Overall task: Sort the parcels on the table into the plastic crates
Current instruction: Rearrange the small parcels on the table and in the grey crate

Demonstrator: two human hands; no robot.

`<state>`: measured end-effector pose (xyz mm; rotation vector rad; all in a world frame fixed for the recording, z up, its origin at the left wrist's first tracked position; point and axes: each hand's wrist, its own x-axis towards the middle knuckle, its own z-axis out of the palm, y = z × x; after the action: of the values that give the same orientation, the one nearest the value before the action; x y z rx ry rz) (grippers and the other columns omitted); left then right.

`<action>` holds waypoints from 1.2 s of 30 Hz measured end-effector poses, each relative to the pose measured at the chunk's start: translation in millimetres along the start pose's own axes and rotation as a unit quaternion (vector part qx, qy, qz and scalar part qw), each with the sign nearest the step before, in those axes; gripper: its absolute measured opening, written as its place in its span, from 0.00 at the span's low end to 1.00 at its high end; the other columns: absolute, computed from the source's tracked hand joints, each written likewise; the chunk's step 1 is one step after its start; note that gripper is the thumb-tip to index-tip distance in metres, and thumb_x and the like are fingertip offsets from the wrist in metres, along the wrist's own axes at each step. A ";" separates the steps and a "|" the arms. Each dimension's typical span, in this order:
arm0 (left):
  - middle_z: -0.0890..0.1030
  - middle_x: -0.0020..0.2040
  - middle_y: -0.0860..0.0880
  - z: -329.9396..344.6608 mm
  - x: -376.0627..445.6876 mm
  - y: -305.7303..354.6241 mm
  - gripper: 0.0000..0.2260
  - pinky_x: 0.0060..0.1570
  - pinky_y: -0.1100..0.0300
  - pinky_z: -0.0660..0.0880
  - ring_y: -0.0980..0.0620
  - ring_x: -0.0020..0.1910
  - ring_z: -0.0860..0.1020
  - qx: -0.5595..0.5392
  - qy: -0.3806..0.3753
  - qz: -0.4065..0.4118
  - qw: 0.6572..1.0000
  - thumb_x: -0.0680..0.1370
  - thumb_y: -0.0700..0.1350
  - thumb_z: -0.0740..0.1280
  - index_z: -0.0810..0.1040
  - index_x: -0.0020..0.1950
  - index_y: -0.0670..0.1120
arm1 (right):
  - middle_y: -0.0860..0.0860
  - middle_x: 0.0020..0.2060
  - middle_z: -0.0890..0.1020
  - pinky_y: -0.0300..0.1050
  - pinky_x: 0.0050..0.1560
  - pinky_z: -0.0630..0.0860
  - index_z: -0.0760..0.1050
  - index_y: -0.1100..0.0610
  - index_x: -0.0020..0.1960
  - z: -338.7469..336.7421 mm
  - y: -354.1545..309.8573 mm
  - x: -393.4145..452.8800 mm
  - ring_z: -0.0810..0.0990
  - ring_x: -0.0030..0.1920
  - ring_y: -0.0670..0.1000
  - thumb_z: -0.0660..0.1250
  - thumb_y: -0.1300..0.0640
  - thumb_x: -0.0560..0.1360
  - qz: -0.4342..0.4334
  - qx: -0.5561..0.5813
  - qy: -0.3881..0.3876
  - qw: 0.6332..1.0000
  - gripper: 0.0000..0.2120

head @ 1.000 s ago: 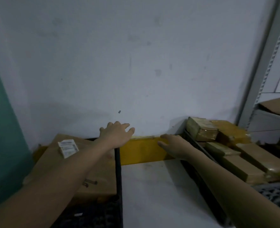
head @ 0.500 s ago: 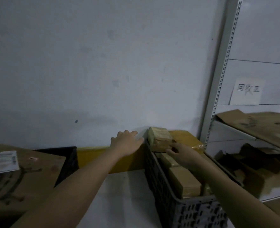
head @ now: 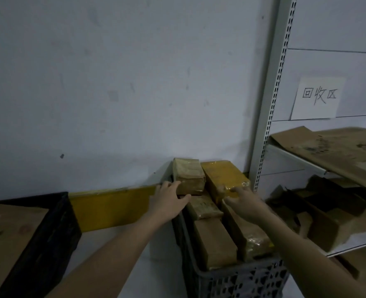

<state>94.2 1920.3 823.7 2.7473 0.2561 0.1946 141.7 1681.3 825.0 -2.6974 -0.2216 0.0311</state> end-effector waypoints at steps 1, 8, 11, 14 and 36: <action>0.65 0.75 0.49 3.9 12.2 -1.3 0.32 0.66 0.42 0.69 0.45 0.73 0.63 -0.007 0.002 -0.003 1.000 0.76 0.69 0.58 0.61 0.77 0.57 | 0.54 0.71 0.69 0.62 0.64 0.72 0.66 0.48 0.73 3.9 -0.2 11.5 0.69 0.69 0.59 0.57 0.33 0.75 0.002 0.002 0.006 1.000 0.31; 0.64 0.73 0.46 33.4 105.6 3.7 0.34 0.63 0.47 0.72 0.43 0.71 0.66 -0.102 0.043 -0.046 0.993 0.76 0.67 0.63 0.59 0.78 0.55 | 0.55 0.70 0.71 0.58 0.65 0.72 0.68 0.52 0.72 26.8 3.7 103.2 0.67 0.70 0.59 0.62 0.42 0.79 0.025 0.000 0.059 0.998 0.25; 0.66 0.72 0.45 49.4 141.9 -1.8 0.38 0.61 0.45 0.74 0.42 0.69 0.69 -0.177 0.062 -0.072 0.980 0.73 0.66 0.66 0.58 0.78 0.54 | 0.57 0.72 0.67 0.60 0.67 0.69 0.64 0.54 0.74 24.6 14.5 149.8 0.66 0.71 0.61 0.63 0.42 0.79 0.056 -0.024 0.088 0.994 0.28; 0.69 0.72 0.46 61.4 171.6 -10.2 0.43 0.61 0.43 0.75 0.44 0.67 0.71 -0.246 0.048 -0.107 0.962 0.68 0.69 0.67 0.59 0.78 0.53 | 0.59 0.73 0.65 0.60 0.69 0.67 0.59 0.57 0.76 26.2 32.2 186.4 0.64 0.73 0.63 0.63 0.38 0.78 0.111 0.010 0.087 0.990 0.35; 0.80 0.59 0.52 74.0 184.5 19.8 0.31 0.57 0.49 0.79 0.48 0.60 0.79 -0.471 0.112 -0.157 0.861 0.73 0.43 0.76 0.70 0.73 0.55 | 0.57 0.67 0.76 0.62 0.63 0.76 0.67 0.58 0.74 26.9 71.8 211.5 0.76 0.64 0.61 0.75 0.34 0.66 0.147 0.259 0.047 0.953 0.46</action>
<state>289.4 1913.7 781.6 1.6777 0.5048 0.4181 359.8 1662.3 773.0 -2.1761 0.1972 0.0418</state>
